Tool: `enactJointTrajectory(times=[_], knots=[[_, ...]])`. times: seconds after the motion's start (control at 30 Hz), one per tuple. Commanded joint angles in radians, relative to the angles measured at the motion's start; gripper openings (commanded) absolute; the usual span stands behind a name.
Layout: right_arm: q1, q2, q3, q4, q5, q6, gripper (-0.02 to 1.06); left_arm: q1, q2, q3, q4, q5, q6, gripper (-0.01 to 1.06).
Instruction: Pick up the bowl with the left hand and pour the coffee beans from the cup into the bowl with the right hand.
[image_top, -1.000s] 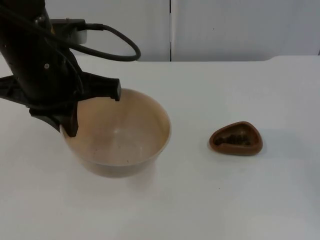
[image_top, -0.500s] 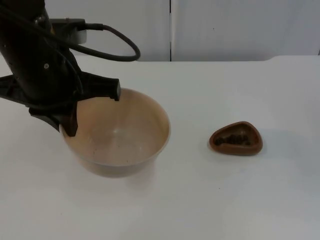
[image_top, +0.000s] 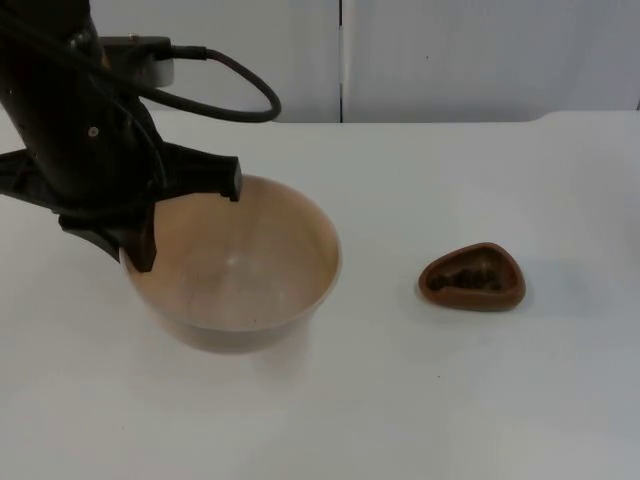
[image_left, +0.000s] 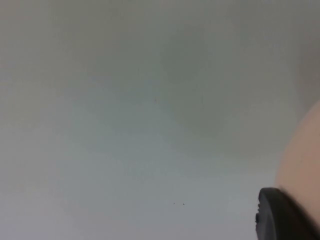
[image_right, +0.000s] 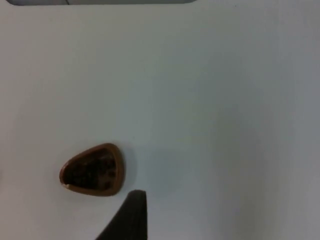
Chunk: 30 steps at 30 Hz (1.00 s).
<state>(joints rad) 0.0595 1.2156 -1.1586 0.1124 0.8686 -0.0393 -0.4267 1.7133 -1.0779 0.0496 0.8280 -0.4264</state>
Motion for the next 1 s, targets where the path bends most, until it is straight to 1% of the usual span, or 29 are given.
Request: enactJointTrajectory(times=[0.0, 0.07, 0.1, 0.23, 0.27, 0.33, 0.4, 0.43, 0.53, 0.6, 0.63, 0.77, 0.8, 0.87, 0.93, 0.97], knots=[[-0.004, 0.046, -0.044, 0.005, 0.024, 0.002, 1.05, -0.005, -0.008, -0.003, 0.014, -0.006, -0.009, 0.00], [-0.002, 0.098, -0.087, 0.005, 0.042, 0.002, 1.05, -0.005, -0.008, -0.003, 0.020, -0.006, -0.009, 0.00], [-0.002, 0.098, -0.087, 0.005, 0.042, 0.002, 1.05, -0.005, -0.008, -0.003, 0.020, -0.006, -0.009, 0.00], [0.049, 0.188, -0.163, -0.006, 0.060, 0.002, 1.05, -0.005, -0.008, -0.003, 0.020, -0.006, -0.009, 0.00], [0.049, 0.188, -0.163, -0.006, 0.060, 0.002, 1.05, -0.005, -0.008, -0.003, 0.020, -0.006, -0.009, 0.00], [0.100, 0.258, -0.216, -0.021, 0.083, 0.002, 1.05, -0.005, -0.008, -0.003, 0.022, -0.006, -0.009, 0.00], [0.151, 0.311, -0.258, -0.063, 0.112, 0.012, 1.05, -0.005, -0.008, -0.003, 0.022, -0.006, -0.009, 0.00], [0.151, 0.311, -0.258, -0.063, 0.112, 0.012, 1.05, -0.005, -0.008, -0.003, 0.022, -0.006, -0.009, 0.00], [0.215, 0.386, -0.309, -0.112, 0.140, 0.047, 1.05, -0.005, -0.008, -0.003, 0.022, -0.006, -0.009, 0.00], [0.251, 0.433, -0.334, -0.141, 0.139, 0.083, 1.05, -0.005, -0.008, -0.003, 0.022, -0.006, -0.009, 0.00], [0.251, 0.433, -0.334, -0.141, 0.139, 0.083, 1.05, -0.005, -0.008, -0.003, 0.022, -0.006, -0.009, 0.00], [0.311, 0.523, -0.383, -0.144, 0.150, 0.103, 1.05, -0.005, -0.008, -0.003, 0.022, -0.006, -0.009, 0.00], [0.311, 0.523, -0.383, -0.144, 0.150, 0.103, 1.05, -0.005, -0.008, -0.003, 0.022, -0.006, -0.009, 0.00], [0.335, 0.572, -0.401, -0.159, 0.156, 0.135, 1.05, -0.005, -0.008, -0.003, 0.022, -0.007, -0.009, 0.00], [0.344, 0.604, -0.405, -0.198, 0.152, 0.182, 1.05, -0.005, -0.008, -0.003, 0.022, -0.007, -0.009, 0.00], [0.344, 0.604, -0.405, -0.198, 0.152, 0.182, 1.05, -0.005, -0.008, -0.003, 0.022, -0.007, -0.009, 0.00]])
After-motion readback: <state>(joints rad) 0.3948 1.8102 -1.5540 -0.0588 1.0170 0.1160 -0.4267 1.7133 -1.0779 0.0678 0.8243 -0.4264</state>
